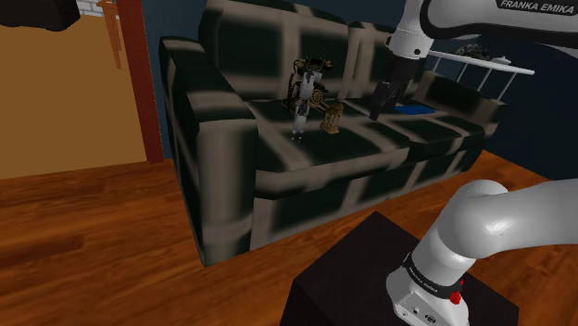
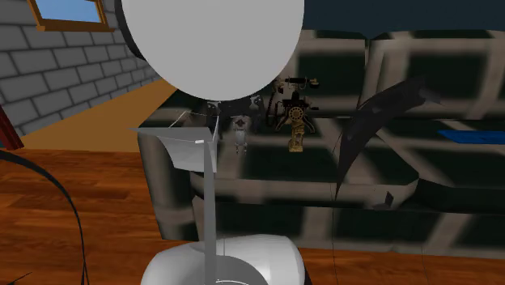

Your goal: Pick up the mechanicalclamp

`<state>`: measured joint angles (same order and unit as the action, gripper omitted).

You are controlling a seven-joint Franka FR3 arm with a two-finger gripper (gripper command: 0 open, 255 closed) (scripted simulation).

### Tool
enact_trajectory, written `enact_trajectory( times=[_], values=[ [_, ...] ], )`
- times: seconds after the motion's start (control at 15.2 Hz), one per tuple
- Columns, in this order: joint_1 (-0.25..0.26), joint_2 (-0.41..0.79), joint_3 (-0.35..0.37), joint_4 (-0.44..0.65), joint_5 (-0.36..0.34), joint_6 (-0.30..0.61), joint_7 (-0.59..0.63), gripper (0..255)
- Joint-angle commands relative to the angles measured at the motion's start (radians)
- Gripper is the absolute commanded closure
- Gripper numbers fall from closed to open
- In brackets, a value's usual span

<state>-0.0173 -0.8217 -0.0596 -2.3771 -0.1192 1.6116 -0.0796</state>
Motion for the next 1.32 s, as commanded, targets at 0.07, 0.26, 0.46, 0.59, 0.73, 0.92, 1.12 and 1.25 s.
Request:
enact_trajectory(
  times=[0.07, 0.26, 0.46, 0.59, 0.73, 0.92, 1.12, 1.25],
  values=[
    [0.002, 0.012, -0.014, -0.014, 0.004, 0.051, -0.006, 0],
    [0.01, 0.059, -0.055, -0.046, 0.02, 0.204, -0.028, 0],
    [0.024, 0.12, -0.098, -0.064, 0.043, 0.355, -0.057, 0],
    [0.037, 0.167, -0.128, -0.067, 0.065, 0.454, -0.081, 0],
    [0.055, 0.219, -0.159, -0.064, 0.094, 0.55, -0.109, 0],
    [0.092, 0.304, -0.209, -0.046, 0.152, 0.685, -0.164, 0],
    [0.144, 0.395, -0.267, -0.011, 0.236, 0.806, -0.238, 0],
    [0.19, 0.457, -0.311, 0.021, 0.309, 0.877, -0.301, 0]
  ],
)
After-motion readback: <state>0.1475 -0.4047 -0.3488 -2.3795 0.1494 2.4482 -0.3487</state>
